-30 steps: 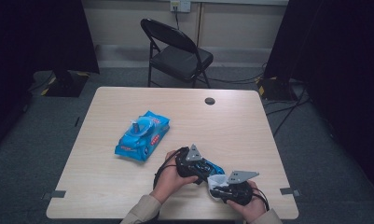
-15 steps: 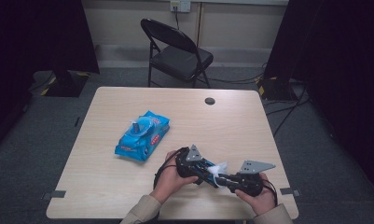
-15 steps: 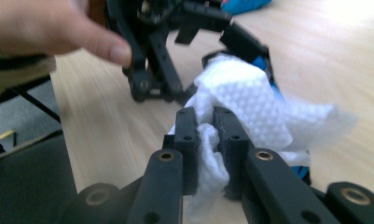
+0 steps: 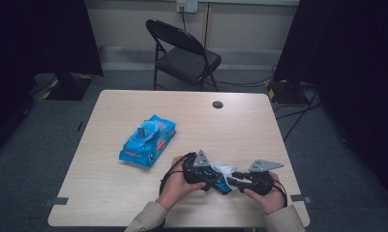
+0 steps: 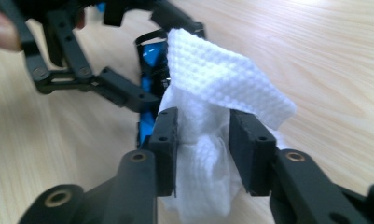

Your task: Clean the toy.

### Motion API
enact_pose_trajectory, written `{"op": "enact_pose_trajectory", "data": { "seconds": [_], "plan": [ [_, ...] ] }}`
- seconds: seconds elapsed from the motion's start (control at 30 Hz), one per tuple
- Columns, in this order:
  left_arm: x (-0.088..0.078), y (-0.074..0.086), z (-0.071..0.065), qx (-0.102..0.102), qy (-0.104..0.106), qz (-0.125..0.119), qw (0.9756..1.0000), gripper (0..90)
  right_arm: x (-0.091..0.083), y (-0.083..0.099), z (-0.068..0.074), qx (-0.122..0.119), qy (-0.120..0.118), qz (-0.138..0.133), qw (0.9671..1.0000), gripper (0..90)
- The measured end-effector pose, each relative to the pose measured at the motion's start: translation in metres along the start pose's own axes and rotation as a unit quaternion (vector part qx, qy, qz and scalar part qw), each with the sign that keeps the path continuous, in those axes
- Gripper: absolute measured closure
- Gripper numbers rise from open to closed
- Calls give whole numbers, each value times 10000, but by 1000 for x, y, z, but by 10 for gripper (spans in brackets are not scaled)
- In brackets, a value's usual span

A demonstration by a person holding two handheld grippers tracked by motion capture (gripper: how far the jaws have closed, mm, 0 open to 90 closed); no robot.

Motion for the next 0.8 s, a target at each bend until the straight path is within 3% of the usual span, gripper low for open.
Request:
{"op": "enact_pose_trajectory", "data": {
  "seconds": [0.2,0.43,0.53,0.8],
  "plan": [
    [0,0,0,-24,7,-24,10000,144,-4,12,-11,186,201,138,9995,613],
    [0,0,0,1,3,8,10000,144,-5,22,-23,241,476,420,9977,806],
    [0,0,0,0,9,18,10000,144,-1,28,-26,283,530,578,9965,832],
    [0,0,0,9,5,9,10000,144,9,28,-28,266,478,653,9964,847]
  ]
}}
Point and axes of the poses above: each handheld gripper's, and its own axes: x roughly forward along the jaws, y roughly out of its underside, z roughly to its left, the point moved 9 cm from there along x, roughly forward along the jaws, and after that the axes turned 15 degrees about -x, right-handed, at the moved point
